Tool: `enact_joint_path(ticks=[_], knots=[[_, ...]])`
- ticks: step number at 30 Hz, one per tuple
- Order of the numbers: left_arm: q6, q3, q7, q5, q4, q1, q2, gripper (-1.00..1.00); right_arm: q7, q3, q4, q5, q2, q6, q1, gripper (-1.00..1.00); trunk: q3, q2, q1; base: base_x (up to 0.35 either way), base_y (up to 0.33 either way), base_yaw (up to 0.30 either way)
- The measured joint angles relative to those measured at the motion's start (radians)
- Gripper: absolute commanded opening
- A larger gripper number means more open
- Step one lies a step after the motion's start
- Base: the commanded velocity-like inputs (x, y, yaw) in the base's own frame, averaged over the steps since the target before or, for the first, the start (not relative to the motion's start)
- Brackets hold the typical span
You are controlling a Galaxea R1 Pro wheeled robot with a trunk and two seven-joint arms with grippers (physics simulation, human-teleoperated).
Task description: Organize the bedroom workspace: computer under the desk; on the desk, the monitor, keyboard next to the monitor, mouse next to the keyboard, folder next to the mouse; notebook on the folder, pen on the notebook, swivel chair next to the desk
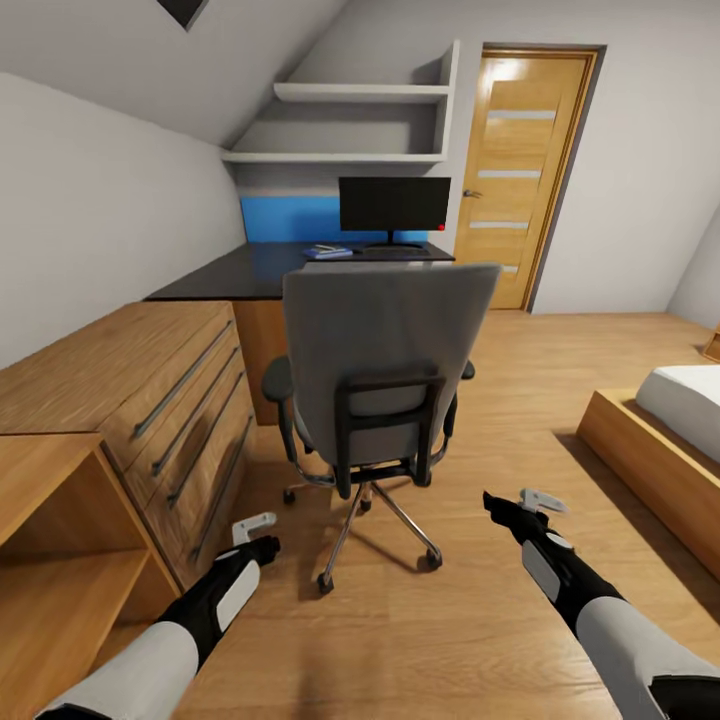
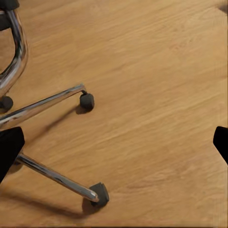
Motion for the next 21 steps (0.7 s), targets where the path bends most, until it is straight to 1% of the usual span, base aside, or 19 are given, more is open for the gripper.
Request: enact_joint_path(ticks=[1,4,6,7,8,9,10,13,14,16,17,21], knots=[[-0.002,-0.001,-0.001,0.012,0.011,-0.002,0.002,1.00,0.006,0.007,0.000,0.013,0.014,0.001,-0.002,1.00,-0.003,-0.007,0.004,0.000,0.000,0.000],[-0.003,-0.002,-0.001,0.014,0.022,-0.003,0.002,1.00,0.007,0.015,0.002,0.038,0.024,0.001,-0.002,1.00,-0.013,-0.028,0.015,0.000,0.000,0.000],[-0.013,-0.009,-0.002,0.013,0.032,-0.004,-0.005,1.00,0.009,0.022,0.003,0.070,0.034,0.001,-0.001,1.00,-0.019,-0.042,0.023,0.000,0.000,0.000],[-0.023,-0.012,-0.002,0.013,0.033,-0.004,-0.008,1.00,0.010,0.023,0.002,0.077,0.038,0.000,-0.001,1.00,-0.022,-0.049,0.027,0.000,0.000,0.000],[-0.048,-0.016,-0.002,0.013,0.035,-0.004,-0.013,1.00,0.011,0.024,0.000,0.087,0.046,0.000,0.000,1.00,-0.025,-0.056,0.031,0.000,0.000,0.000],[-0.105,-0.020,-0.005,0.013,0.035,-0.004,-0.016,1.00,0.011,0.025,-0.001,0.097,0.056,-0.003,0.000,1.00,-0.028,-0.063,0.035,0.000,0.000,0.000],[-0.146,-0.021,-0.005,0.012,0.034,-0.004,-0.017,1.00,0.011,0.026,-0.002,0.106,0.063,-0.008,0.000,1.00,-0.031,-0.070,0.038,0.000,0.000,0.000],[-0.186,-0.023,-0.005,0.010,0.034,-0.004,-0.019,1.00,0.012,0.026,-0.003,0.125,0.069,-0.020,0.000,1.00,-0.041,-0.091,0.050,0.000,0.000,0.000],[-0.201,-0.025,-0.005,0.010,0.034,-0.004,-0.019,1.00,0.012,0.025,-0.003,0.139,0.072,-0.028,0.000,1.00,-0.044,-0.098,0.054,0.000,0.000,0.000],[-0.210,-0.027,-0.005,0.010,0.033,-0.004,-0.020,1.00,0.012,0.025,-0.003,0.153,0.073,-0.038,0.001,1.00,-0.050,-0.112,0.061,0.000,0.000,0.000],[-0.214,-0.028,-0.004,0.010,0.033,-0.004,-0.020,1.00,0.012,0.025,-0.003,0.158,0.074,-0.043,0.001,1.00,-0.054,-0.112,0.062,0.000,0.000,0.000],[-0.224,-0.031,-0.004,0.009,0.037,-0.004,-0.020,1.00,0.011,0.026,0.000,0.177,0.076,-0.074,0.002,1.00,-0.054,-0.113,0.062,0.000,0.000,0.000]])
